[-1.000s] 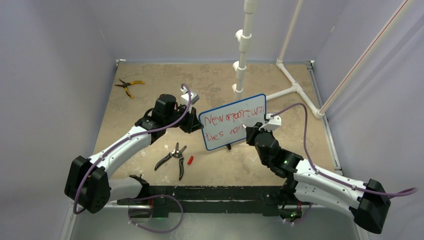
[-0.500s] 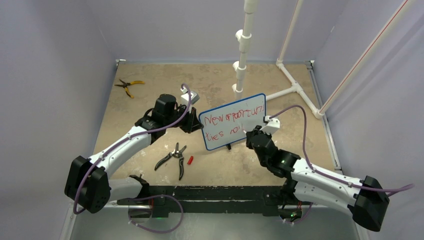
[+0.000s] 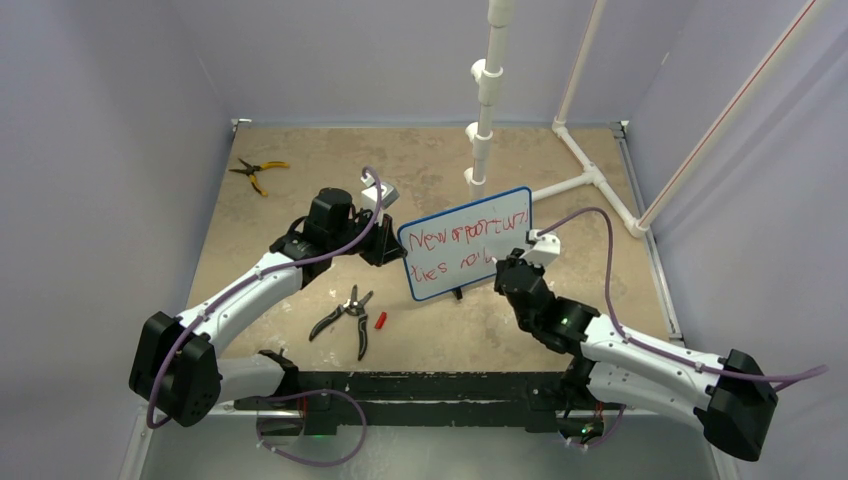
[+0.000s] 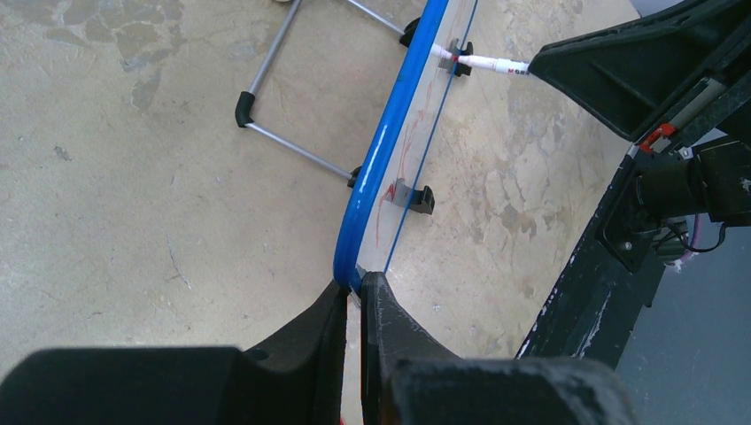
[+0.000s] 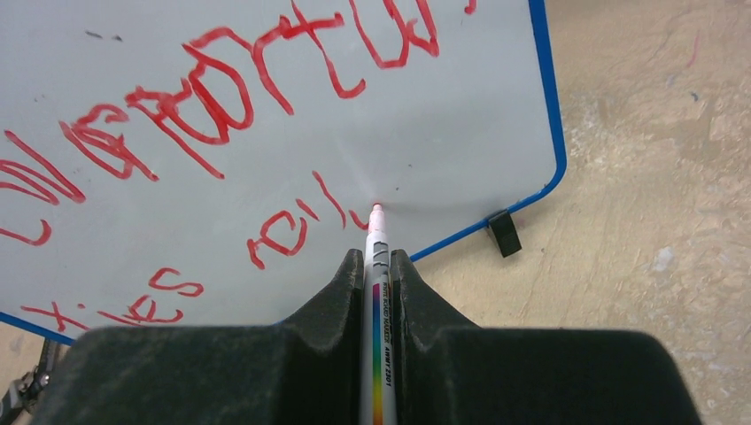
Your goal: Write a sentence on the whiteboard
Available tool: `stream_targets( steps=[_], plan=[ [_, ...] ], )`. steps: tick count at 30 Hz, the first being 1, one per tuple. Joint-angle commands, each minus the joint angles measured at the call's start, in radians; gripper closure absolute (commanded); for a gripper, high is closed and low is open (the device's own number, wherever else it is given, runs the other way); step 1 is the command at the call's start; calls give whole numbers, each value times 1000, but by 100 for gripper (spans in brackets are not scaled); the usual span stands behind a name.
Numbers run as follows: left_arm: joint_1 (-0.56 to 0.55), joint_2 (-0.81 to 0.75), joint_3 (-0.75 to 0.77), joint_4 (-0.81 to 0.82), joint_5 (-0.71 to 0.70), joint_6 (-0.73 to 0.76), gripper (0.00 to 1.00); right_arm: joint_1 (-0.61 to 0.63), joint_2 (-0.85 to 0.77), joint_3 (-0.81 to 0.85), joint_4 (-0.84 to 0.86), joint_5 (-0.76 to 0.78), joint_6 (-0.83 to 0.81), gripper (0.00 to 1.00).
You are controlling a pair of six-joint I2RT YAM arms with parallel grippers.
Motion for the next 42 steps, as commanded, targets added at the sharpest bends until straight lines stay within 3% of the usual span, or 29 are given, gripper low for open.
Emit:
stream_targets(
  steps=[1, 10, 23, 28, 42],
  plan=[
    [1, -6, 2, 31, 2, 2, 100, -12, -6, 65, 62, 93, -52, 100],
    [1, -8, 3, 29, 1, 3, 100, -19, -17, 78, 109, 87, -91, 100],
    [1, -8, 2, 31, 2, 1, 100, -19, -76, 66, -110, 24, 84, 100],
    [1, -8, 1, 30, 2, 0, 100, -20, -86, 39, -9, -57, -1, 100],
    [1, -6, 2, 28, -1, 2, 100, -20, -55, 42, 59, -102, -58, 100]
  ],
)
